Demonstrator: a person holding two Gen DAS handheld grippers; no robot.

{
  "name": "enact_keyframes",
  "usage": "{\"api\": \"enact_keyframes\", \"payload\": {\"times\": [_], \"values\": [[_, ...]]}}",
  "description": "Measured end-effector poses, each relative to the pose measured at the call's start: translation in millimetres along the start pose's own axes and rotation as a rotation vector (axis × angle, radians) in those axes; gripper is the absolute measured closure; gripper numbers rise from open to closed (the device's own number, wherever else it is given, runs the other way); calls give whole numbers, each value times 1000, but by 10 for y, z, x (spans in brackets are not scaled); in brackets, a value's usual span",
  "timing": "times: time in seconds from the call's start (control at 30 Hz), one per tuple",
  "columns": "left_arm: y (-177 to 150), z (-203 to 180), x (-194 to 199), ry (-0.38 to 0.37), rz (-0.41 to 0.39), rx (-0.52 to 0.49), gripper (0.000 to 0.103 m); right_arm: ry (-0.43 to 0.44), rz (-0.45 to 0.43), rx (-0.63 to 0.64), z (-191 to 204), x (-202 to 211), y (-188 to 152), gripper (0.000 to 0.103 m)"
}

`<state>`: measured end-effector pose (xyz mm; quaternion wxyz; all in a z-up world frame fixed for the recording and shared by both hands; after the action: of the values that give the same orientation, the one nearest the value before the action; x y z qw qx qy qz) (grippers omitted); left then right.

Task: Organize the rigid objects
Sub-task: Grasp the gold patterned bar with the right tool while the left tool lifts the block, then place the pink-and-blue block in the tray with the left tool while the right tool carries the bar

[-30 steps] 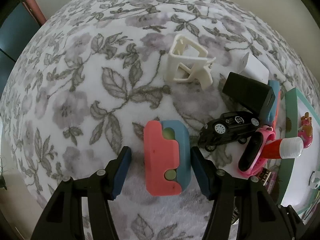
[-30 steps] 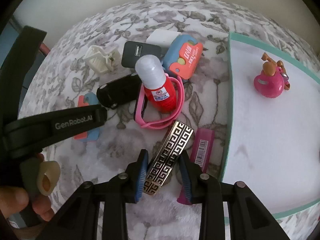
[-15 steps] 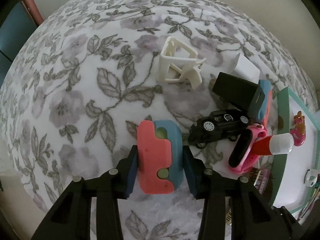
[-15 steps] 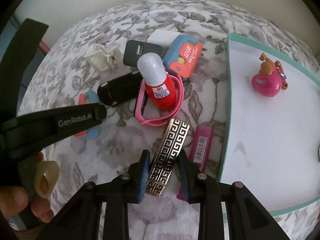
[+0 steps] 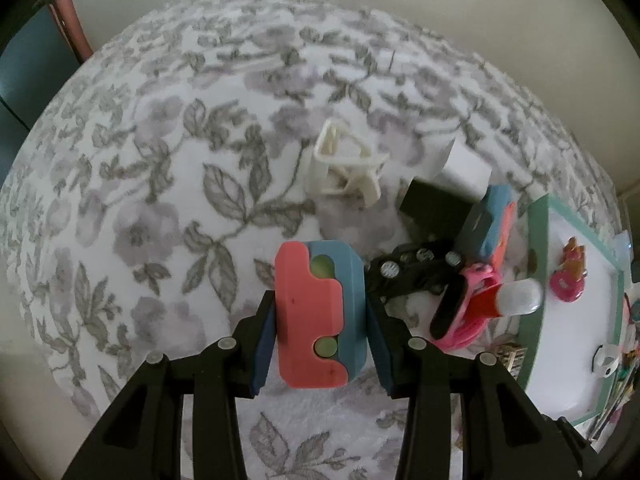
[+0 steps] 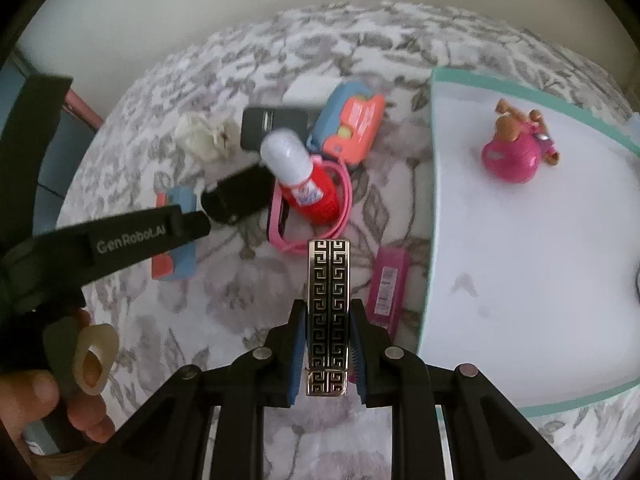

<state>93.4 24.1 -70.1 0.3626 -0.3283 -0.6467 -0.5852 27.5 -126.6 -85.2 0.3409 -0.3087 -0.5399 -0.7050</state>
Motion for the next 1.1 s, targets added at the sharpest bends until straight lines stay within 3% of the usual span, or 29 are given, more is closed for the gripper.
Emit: {"api": "enact_keyframes", "payload": {"times": [0.3, 0.6, 0.8, 1.1], "values": [[215, -280, 554, -63, -130, -34, 59, -69, -168, -17, -105, 425, 197, 81], [219, -1055, 725, -150, -139, -157, 59, -196, -253, -100, -578, 642, 323, 81], [-46, -1541, 663, -219, -104, -229, 59, -326, -252, -189, -1108, 685, 283, 81], [-373, -1899, 553, -269, -78, -324, 59, -480, -268, -319, -1741, 840, 132, 81]]}}
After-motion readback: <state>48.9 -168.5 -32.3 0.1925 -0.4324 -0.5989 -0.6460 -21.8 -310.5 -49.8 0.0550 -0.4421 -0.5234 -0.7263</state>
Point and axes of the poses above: each gripper's, at about its wrist camera, not at the fingertips, and x roughly against the way its jaws point, z to its left, y to its top, the point moved 2 cm from there along -x, roughly the way its jaws point, and after that the axes turned 15 degrees about -z, right-handed, at the moved point
